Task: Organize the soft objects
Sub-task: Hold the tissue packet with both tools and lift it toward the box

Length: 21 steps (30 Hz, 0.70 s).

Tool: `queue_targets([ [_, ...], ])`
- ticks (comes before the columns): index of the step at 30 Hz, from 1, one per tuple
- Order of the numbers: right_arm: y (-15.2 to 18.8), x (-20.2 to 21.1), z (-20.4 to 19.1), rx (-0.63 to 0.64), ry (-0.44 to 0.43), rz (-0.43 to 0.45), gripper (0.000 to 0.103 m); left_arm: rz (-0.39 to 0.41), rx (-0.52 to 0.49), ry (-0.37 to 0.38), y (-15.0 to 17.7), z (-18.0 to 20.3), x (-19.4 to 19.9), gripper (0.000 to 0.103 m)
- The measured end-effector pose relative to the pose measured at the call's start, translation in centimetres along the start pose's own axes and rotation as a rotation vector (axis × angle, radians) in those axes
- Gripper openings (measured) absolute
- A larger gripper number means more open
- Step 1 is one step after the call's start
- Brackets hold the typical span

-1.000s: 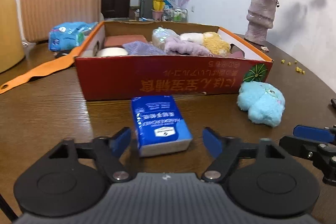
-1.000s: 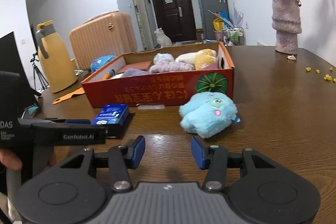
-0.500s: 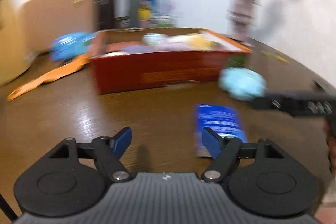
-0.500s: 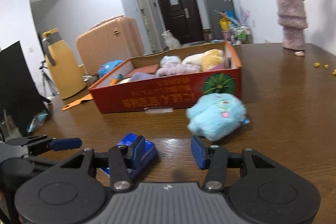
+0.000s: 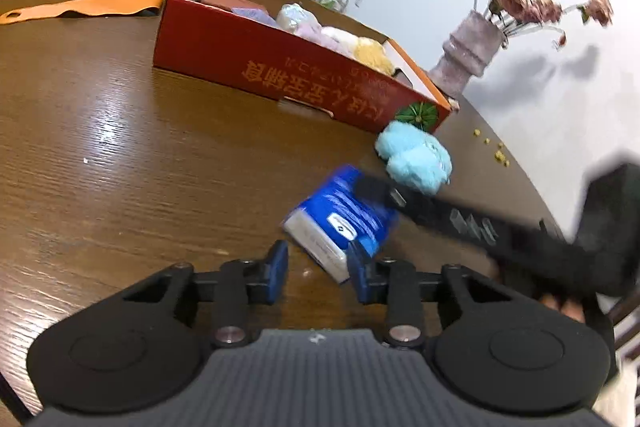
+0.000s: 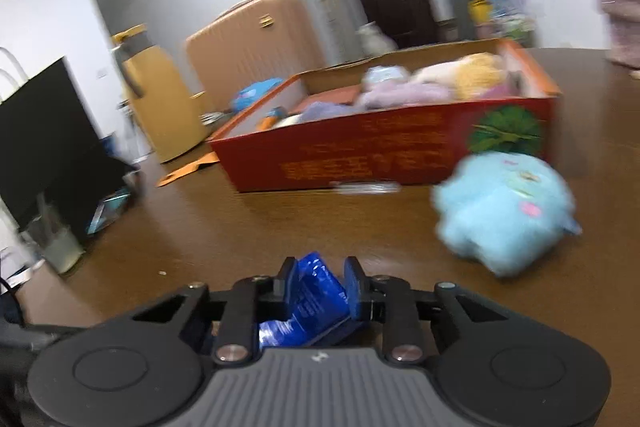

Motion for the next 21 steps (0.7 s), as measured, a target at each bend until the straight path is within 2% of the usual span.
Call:
queue_targets([
  [2,1.8,1.9,0.6,-0.069,-0.021,0.011,0.024,0.028,0.026,-0.01,-0.3,-0.7,0.6,0.028],
  [5,4.1,4.1,0.5,-0.121,-0.096,0.024,0.024,0.031,0.022,0.027,-0.2,-1.1,1.4,0.028],
  [8,4.6,5.2,0.2,-0.116,-0.036,0.053,0.024,0.039,-0.006,0.041,-0.1,-0.7,1.8,0.029],
  [11,4.0,5.0,-0.2,-0.109,-0.026,0.059,0.026,0.043,-0.036,0.036,-0.3,-0.1,1.5,0.031],
  [13,3.7,4.4,-0.4,-0.101,-0.012,0.055,0.027,0.043,-0.049,0.032,-0.7,0.0,1.0,0.036],
  [16,3.7,3.4,-0.1,-0.125,0.011,0.046,0.038,0.021,-0.036,0.014,-1.5,-0.4,0.0,0.04],
  [18,3.8,2.8,0.1,-0.139,0.011,0.04,0.037,0.009,-0.042,0.025,-1.8,-0.4,-0.5,0.04],
  [21,3.9,2.5,0.3,-0.151,-0.005,0.033,0.028,-0.002,-0.077,0.055,-1.7,0.0,-1.2,0.022],
])
Point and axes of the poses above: each gripper's, at about its wrist camera, not at the fingertips, and x roughly against the way its jaws point, z to its right, y to its underside, the point moved 8 cm from there along -x, roughly the way its jaws point, and after that the axes turned 15 degrees about -z, right-handed, at the moved point
